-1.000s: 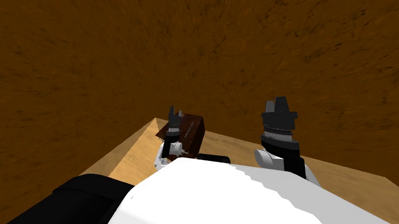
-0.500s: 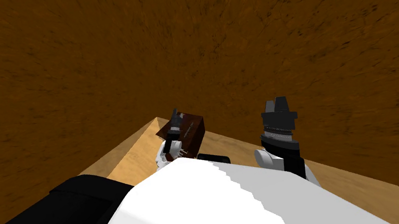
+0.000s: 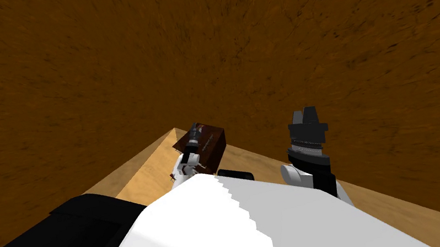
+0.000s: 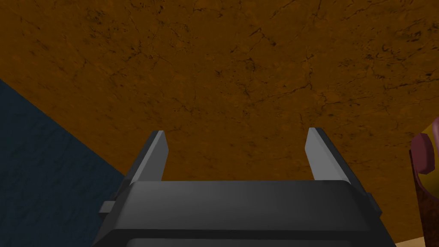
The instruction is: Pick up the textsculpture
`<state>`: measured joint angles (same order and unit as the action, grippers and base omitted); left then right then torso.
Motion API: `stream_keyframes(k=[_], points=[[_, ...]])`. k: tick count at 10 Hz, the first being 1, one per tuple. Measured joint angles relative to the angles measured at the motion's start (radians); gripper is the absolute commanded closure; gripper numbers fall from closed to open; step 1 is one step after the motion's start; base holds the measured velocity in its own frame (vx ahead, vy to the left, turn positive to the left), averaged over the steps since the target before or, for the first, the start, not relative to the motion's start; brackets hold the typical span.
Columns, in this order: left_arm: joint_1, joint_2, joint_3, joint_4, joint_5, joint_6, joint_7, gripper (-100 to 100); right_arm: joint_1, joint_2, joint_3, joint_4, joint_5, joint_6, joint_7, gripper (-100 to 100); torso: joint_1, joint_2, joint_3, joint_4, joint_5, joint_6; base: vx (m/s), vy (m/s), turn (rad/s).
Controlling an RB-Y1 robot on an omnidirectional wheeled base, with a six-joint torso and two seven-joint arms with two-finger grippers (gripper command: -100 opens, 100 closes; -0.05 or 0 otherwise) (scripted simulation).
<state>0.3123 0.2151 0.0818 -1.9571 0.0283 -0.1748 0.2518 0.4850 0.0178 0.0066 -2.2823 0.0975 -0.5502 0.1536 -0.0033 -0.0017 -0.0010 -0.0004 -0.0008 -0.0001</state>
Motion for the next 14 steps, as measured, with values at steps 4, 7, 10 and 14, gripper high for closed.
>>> stream_keyframes(k=[4,7,10,14], points=[[-0.028,0.019,0.037,0.068,0.010,0.116,0.056,-100,0.000,0.000,0.000,0.000,0.000,0.000,0.000,0,0.001,-0.001,0.000,0.000,0.000,0.000,0.025,-0.048,0.063],[-0.055,0.018,0.056,0.128,0.012,0.193,0.088,-100,0.000,0.000,0.000,0.000,0.000,0.000,0.000,0,0.000,-0.001,-0.001,0.000,0.000,0.000,0.032,-0.053,0.060],[-0.081,0.031,0.084,0.194,0.027,0.284,0.131,-100,0.000,0.000,0.000,0.000,0.000,0.000,0.000,0,0.001,-0.001,-0.001,0.000,0.000,0.000,0.037,-0.042,0.047],[-0.109,0.035,0.111,0.274,0.042,0.391,0.175,-100,0.000,0.000,0.000,0.000,0.000,0.000,0.000,0,0.001,-0.002,-0.001,-0.001,0.000,0.000,0.048,-0.041,0.046]])
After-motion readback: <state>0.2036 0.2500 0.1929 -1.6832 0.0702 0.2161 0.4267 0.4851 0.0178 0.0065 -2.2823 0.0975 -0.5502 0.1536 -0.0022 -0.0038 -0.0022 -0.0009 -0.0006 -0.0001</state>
